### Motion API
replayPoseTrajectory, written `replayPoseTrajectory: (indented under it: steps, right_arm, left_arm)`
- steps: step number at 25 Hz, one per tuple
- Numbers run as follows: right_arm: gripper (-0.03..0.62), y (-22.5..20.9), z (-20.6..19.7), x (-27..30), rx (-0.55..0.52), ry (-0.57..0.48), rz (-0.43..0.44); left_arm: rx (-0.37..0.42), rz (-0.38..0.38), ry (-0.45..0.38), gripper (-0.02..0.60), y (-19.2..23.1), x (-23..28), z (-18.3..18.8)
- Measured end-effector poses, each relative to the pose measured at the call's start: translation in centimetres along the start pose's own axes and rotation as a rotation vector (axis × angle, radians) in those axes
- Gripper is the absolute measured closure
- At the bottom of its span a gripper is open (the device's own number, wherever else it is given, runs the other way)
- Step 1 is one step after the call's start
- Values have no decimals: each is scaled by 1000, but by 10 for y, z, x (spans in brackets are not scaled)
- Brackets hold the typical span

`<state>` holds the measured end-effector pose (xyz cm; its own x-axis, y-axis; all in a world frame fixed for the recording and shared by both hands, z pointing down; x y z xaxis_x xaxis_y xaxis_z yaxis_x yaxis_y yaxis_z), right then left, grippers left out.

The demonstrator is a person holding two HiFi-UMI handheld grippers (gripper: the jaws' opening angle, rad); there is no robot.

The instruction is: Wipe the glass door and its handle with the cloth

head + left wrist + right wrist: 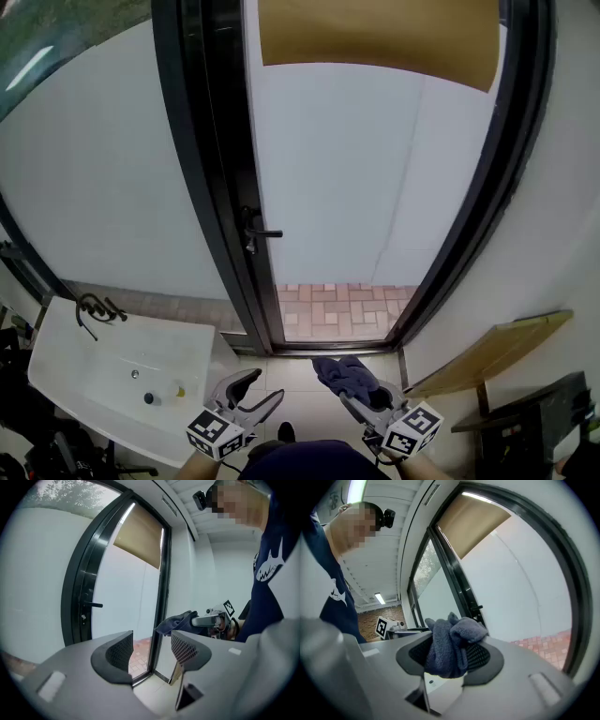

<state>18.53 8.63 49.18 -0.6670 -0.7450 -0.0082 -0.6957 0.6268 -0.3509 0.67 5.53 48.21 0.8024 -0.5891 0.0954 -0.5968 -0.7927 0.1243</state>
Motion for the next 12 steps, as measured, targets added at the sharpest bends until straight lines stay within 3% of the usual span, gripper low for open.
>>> replayPoseTrajectory:
  steps: [12]
  right_arm:
    - [424, -23, 37, 110, -136, -17, 9]
  left_arm:
    - [32, -15, -37, 331, 88, 10, 20]
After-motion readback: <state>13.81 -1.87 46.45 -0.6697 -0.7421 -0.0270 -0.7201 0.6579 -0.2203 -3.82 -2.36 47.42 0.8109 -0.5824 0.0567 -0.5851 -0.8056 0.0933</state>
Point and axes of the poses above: the fingertips, and each gripper's own axes: x forward along the fingers, y to its left, z out of its top, the point moved 2 cm from there along -x, backward along the fingers, and after that the axes turned 5 degrees about -y, right-handed, at the moved point
